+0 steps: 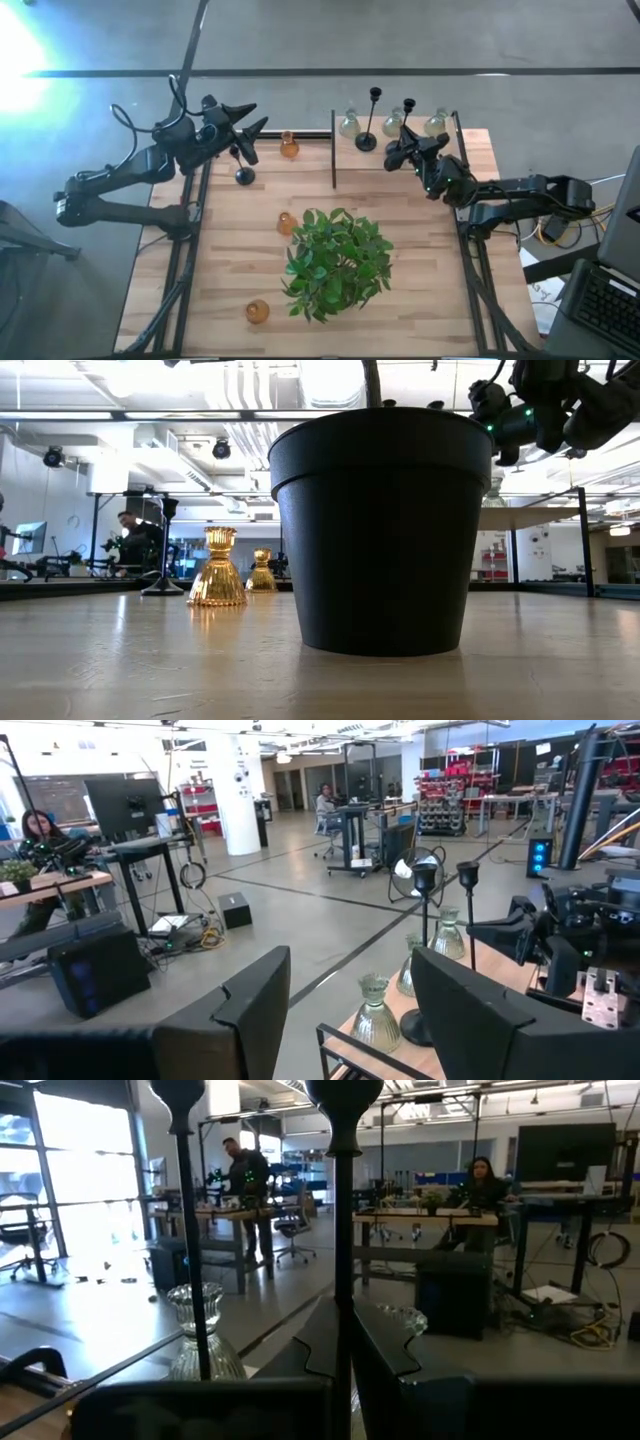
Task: Pick & Place candle stick holders
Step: Put the bottom black candle holder on the shelf
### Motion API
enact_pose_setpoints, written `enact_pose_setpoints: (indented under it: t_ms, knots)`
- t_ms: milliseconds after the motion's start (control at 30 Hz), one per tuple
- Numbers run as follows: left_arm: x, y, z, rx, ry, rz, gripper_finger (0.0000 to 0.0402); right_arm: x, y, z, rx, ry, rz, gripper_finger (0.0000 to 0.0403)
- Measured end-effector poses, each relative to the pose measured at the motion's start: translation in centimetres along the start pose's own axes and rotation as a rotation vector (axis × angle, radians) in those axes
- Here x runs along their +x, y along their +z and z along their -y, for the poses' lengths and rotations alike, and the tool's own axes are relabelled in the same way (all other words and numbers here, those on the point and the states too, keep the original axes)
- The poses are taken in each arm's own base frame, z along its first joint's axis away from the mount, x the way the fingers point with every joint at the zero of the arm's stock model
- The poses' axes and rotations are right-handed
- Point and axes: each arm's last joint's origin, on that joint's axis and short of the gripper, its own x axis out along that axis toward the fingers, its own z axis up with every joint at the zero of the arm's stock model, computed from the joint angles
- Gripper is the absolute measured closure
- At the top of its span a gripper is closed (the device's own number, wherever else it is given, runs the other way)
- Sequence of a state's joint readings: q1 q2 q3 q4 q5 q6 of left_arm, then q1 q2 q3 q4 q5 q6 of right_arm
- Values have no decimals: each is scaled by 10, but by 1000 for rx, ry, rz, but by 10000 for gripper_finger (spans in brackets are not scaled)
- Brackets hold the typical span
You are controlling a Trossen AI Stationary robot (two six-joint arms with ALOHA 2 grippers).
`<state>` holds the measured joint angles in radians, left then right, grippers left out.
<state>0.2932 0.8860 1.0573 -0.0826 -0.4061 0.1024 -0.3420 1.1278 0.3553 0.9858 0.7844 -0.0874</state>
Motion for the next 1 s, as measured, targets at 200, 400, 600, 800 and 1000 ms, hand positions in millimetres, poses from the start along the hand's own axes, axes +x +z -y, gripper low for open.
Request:
enact_pose_setpoints:
  t_ms: [200,400,600,800,1000]
  knots:
    - [0,0,0,-1,8,-1,188,3,-1,4,-1,-24,-1,395]
    - [0,0,0,20,12,-1,188,4,-2,5,4,-29,-5,395]
    - [0,0,0,24,14,-1,188,4,-2,5,29,-27,-4,395]
    - [0,0,0,25,14,-1,188,4,-2,5,33,-28,-3,395]
    - [0,0,-1,26,26,-3,188,4,-2,5,29,-28,-3,395]
